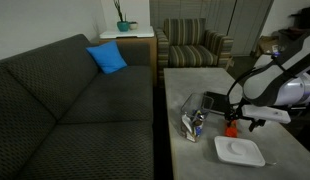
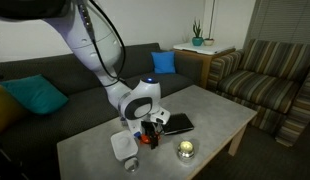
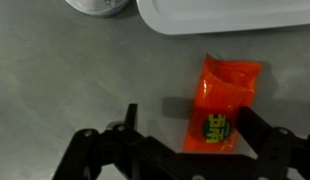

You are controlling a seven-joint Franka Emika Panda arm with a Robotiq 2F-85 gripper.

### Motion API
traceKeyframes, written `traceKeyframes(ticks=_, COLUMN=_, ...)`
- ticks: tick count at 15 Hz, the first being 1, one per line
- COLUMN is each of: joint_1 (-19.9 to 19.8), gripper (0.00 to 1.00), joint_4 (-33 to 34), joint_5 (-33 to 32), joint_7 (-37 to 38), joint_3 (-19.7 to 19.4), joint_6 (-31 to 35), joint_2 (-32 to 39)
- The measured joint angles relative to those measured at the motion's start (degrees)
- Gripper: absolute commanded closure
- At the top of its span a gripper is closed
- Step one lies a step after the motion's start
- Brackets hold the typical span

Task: Put the orange sachet in the clear storage container

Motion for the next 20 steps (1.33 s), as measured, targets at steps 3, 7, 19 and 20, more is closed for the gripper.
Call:
traceKeyframes(ticks=3, joint_1=0.8, gripper=0.0, joint_4=0.0, joint_5=0.0, joint_7=2.1, joint_3=-1.4, joint_6=0.2, joint_2=0.0)
traceKeyframes(ticks=7, joint_1=1.5, gripper=0.0, joint_4=0.0, joint_5=0.0, joint_7=3.6, joint_3=-2.5, joint_6=0.3, joint_2=0.0)
traceKeyframes(ticks=19, joint_1=-5.5, gripper=0.0, joint_4=0.0, joint_5=0.0, joint_7=-11.5, joint_3=5.6, joint_6=4.7, joint_2=0.0)
traceKeyframes(ticks=20, joint_1=-6.2, gripper=0.0, joint_4=0.0, joint_5=0.0, joint_7=-12.8, joint_3=6.2, joint_6=4.4, joint_2=0.0)
